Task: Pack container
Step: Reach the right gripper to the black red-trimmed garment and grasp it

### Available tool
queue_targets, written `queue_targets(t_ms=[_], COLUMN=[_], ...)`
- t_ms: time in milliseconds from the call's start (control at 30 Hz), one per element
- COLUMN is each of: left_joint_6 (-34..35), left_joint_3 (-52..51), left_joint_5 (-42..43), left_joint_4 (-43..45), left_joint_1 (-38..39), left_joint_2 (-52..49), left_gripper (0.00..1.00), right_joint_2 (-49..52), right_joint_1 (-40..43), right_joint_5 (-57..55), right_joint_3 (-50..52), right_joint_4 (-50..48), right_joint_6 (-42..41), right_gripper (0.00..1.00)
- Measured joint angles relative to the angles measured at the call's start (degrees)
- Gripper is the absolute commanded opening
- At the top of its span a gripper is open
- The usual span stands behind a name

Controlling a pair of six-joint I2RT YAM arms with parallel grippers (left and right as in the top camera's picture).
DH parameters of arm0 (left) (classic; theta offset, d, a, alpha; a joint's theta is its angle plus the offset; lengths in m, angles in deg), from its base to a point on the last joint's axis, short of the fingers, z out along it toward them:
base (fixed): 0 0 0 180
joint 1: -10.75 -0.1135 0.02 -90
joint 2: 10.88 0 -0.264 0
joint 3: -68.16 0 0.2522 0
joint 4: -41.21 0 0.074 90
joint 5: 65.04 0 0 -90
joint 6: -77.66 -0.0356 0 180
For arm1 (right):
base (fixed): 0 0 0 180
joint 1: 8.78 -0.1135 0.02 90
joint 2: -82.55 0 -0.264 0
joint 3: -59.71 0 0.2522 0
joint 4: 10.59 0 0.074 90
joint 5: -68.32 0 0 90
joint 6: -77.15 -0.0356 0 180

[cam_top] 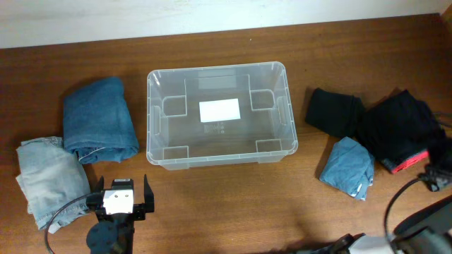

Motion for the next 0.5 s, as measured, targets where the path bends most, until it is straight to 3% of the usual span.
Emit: queue_targets(t_ms=[500], left_joint_6=[0.0], left_joint_3=[0.0], left_joint_5=[0.0], left_joint_4=[0.0], left_joint_1=[0.0], left_joint_2=[0.0], left_gripper=[0.99], right_joint_2=[9.8], right_joint_1=[2.6], right_joint_5=[1.4], right_joint_3=[0.0], right_joint_4=[-10.3], right_joint_6=[7.6], right_gripper=[0.99])
